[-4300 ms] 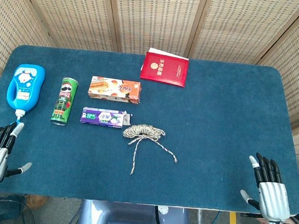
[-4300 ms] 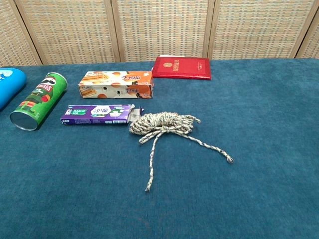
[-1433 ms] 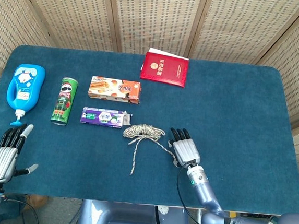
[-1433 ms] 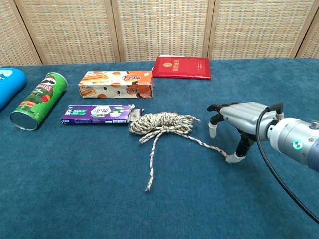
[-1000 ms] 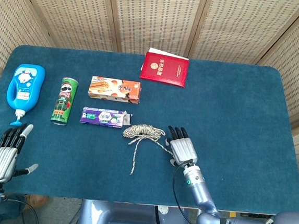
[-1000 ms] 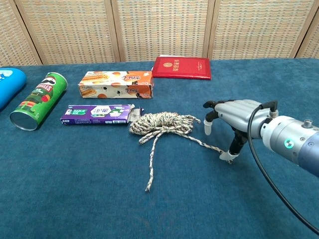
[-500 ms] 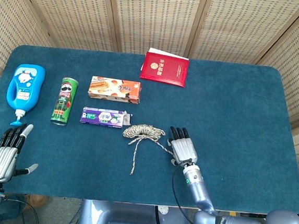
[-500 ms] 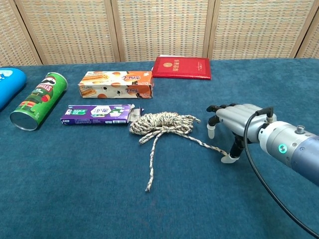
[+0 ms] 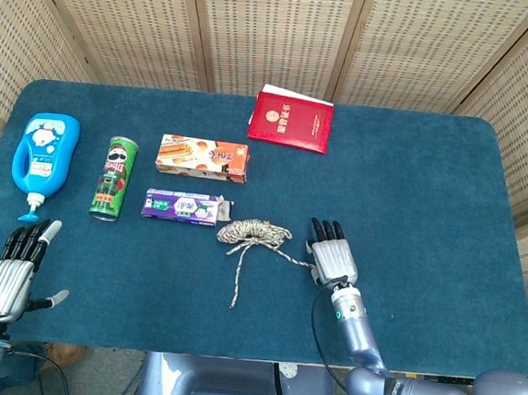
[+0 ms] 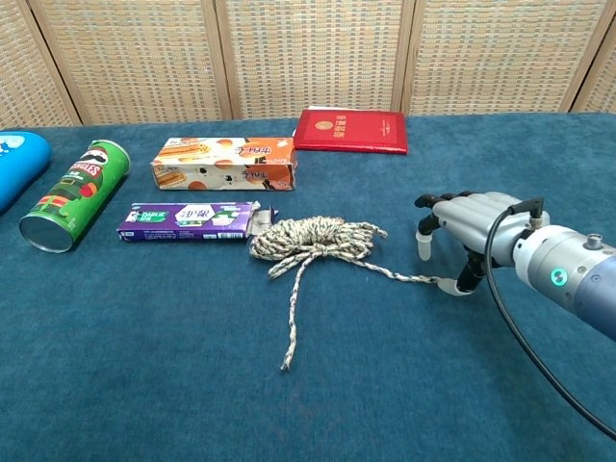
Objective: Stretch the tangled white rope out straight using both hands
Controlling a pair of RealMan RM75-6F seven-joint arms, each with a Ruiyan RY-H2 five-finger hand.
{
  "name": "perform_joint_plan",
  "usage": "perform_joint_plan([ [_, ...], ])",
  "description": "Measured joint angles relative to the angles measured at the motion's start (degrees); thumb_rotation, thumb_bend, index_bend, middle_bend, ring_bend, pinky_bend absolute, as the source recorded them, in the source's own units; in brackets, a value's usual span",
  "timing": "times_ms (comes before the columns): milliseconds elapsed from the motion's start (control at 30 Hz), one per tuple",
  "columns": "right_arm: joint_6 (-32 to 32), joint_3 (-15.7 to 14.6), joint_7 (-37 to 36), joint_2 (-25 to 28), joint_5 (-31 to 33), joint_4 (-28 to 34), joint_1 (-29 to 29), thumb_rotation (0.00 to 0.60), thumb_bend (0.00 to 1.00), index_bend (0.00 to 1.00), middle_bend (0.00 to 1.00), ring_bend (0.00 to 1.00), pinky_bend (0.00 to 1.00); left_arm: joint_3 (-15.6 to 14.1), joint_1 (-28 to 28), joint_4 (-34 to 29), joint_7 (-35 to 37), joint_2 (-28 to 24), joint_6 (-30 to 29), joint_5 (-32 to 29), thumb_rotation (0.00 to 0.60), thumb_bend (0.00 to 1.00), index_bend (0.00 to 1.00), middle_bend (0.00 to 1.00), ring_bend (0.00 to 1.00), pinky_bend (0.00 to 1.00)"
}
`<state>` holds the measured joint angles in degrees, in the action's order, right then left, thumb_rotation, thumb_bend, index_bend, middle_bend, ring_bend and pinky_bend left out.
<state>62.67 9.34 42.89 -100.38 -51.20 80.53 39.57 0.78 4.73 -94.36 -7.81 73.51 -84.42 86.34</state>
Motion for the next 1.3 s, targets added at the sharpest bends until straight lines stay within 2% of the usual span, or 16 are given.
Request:
perform_joint_plan([
  [167,-0.3,-0.4,0.0,-0.2,-0.2,0.0,0.1,0.6,0.37,0.43,0.0,0.0,0.0,-0.1,0.0,-0.1,-0.1,0.0,0.0,0.0,0.6,0.08,0.0,0.0,0.0,0.0],
  [300,-0.4,-0.8,-0.1,-0.7,-0.6,-0.7,0.1,0.6,0.37,0.48,0.0,0.0,0.0,-0.1,0.0,0.0,0.1,0.0,0.0,0.0,0.6,0.08,0.0,0.0,0.0,0.0],
  [833,-1.0,-1.3,-1.4,-2.0,-1.1,-3.6,-0.3,0.6,0.38,0.53,0.0,0.0,0.0,-0.1,0.0,0.0,0.1,0.0,0.0,0.0,0.6,0.08,0.0,0.0,0.0,0.0],
  [1000,-0.7,-1.4,-1.9,-2.0,-2.2,-3.9,-0.5,0.6,0.39,0.63,0.0,0.0,0.0,-0.2,0.1,0.1,-0.2,0.2,0.2,0.0,0.6,0.08,0.0,0.0,0.0,0.0],
  [1300,-0.1,-1.6,-2.8,-2.3,-4.5,-4.6,-0.7,0.6,0.39,0.66,0.0,0.0,0.0,-0.3,0.4,0.4,-1.2,0.5,0.9,0.0,0.6,0.08,0.0,0.0,0.0,0.0],
])
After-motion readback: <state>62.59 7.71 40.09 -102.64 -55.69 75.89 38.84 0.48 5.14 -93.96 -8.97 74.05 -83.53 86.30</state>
